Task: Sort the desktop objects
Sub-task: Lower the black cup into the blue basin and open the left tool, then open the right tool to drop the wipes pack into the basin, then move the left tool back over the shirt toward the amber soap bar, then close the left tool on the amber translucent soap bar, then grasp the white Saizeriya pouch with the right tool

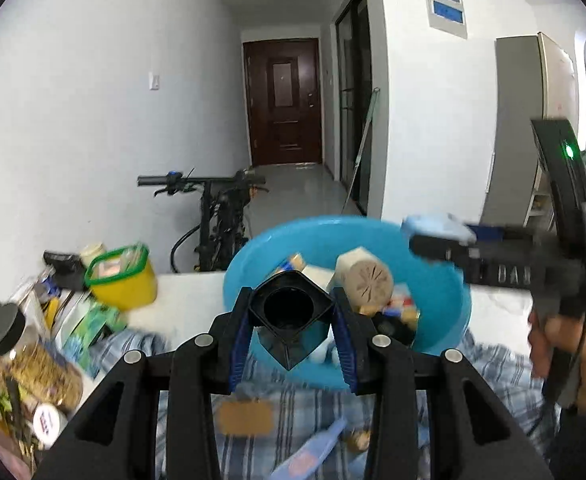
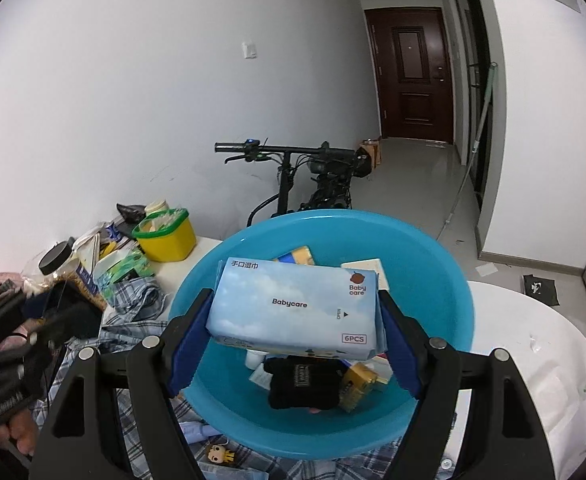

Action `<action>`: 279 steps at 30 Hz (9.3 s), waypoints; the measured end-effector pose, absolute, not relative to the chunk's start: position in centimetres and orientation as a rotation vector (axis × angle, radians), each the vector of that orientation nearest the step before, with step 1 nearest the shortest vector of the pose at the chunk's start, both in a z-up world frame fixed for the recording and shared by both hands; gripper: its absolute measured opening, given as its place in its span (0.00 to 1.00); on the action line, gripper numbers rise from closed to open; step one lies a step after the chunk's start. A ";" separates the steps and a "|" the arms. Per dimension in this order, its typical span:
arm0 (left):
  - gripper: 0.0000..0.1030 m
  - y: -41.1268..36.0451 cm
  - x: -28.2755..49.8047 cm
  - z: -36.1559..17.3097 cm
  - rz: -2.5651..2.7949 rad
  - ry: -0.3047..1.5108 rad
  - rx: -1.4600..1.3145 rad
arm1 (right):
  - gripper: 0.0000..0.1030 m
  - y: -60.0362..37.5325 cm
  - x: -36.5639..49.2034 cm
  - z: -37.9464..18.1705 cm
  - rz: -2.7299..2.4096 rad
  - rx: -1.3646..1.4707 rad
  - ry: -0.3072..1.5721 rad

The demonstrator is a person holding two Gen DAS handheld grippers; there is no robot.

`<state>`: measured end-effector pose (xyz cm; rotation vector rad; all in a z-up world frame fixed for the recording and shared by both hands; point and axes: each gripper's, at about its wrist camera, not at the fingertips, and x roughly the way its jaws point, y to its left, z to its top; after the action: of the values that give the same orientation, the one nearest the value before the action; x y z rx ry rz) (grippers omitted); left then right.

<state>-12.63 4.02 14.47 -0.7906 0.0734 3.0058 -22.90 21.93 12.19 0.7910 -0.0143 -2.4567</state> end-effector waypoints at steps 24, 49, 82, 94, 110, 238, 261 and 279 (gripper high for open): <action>0.39 3.4 -22.8 8.3 2.938 0.039 -0.964 | 0.74 20.3 -24.6 9.8 -2.525 0.869 0.134; 0.39 3.2 -22.2 9.5 2.976 0.048 -0.945 | 0.74 19.7 -24.3 9.2 -2.511 0.892 0.166; 1.00 4.2 -21.6 10.3 3.070 0.181 -0.950 | 0.74 19.0 -24.3 9.3 -2.490 0.898 0.167; 1.00 3.6 -21.5 10.6 3.072 0.162 -0.963 | 1.00 19.7 -25.1 8.9 -2.495 0.957 0.111; 1.00 2.6 -19.9 9.8 3.094 0.213 -1.029 | 1.00 19.7 -24.3 9.9 -2.453 0.956 0.084; 0.62 -0.4 -11.9 3.0 2.946 0.036 -1.110 | 1.00 18.7 -8.8 1.0 -2.359 1.076 0.149; 0.62 -1.0 -10.9 4.5 2.949 -0.001 -1.050 | 1.00 21.9 -5.6 -0.6 -2.274 0.968 -0.042; 0.62 -1.3 -10.6 4.8 2.942 -0.036 -1.050 | 0.54 16.7 -8.0 -3.5 -2.094 1.208 0.322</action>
<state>-10.61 -1.34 4.77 -1.0501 -0.0363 2.9417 -7.97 16.70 -3.49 1.2076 0.3217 -2.0938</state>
